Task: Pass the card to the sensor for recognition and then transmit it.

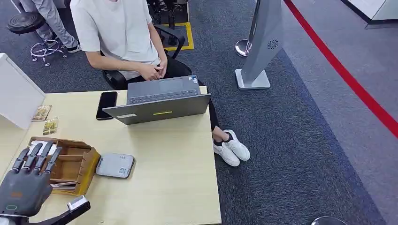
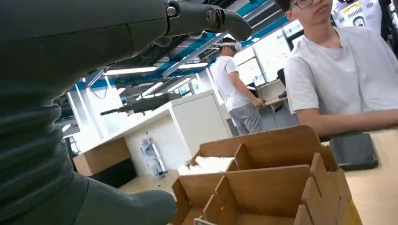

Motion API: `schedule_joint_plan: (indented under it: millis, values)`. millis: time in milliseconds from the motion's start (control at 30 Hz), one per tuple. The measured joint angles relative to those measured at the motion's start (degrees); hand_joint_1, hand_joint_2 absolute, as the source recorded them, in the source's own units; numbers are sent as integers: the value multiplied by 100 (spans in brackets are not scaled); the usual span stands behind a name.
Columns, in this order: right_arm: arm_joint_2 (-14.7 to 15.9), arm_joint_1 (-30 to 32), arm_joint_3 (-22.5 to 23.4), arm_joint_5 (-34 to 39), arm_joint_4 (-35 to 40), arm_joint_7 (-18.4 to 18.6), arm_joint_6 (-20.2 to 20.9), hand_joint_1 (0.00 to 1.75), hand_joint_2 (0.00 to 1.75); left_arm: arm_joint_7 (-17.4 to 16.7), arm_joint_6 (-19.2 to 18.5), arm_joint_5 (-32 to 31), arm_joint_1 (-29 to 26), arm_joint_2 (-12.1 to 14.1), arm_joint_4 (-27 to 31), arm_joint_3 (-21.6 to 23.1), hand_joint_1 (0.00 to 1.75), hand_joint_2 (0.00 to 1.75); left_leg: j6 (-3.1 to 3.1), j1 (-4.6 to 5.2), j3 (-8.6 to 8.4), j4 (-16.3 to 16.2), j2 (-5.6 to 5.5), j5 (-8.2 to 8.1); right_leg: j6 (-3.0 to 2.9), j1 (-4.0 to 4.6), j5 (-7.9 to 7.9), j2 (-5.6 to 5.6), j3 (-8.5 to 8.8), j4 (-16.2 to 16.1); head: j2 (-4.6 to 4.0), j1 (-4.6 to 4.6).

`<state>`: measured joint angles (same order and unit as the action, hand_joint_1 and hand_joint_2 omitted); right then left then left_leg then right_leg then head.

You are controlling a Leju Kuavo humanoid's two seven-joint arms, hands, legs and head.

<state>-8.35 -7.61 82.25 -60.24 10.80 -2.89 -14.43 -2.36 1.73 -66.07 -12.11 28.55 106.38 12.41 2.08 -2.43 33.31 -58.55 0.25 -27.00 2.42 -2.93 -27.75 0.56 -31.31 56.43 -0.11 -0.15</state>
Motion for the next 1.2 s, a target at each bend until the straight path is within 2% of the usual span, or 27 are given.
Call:
schedule_joint_plan:
  millis: [400,933,1200]
  values:
    - [0,0,-15,-44,0,-2,0,0,0,17,-137,155,0,232,-100,2,0,175,0,0,1,0,0,0,0,0,0,0,0,0,0,0]
    - [0,0,-42,-52,0,-9,2,0,0,17,-177,240,-9,286,-203,70,0,175,0,0,1,0,0,0,0,0,0,0,0,0,0,0]
    - [0,-3,-77,-72,0,-11,9,0,0,17,-236,260,69,273,-444,216,0,175,0,0,0,0,0,0,0,0,0,0,0,0,0,-2]
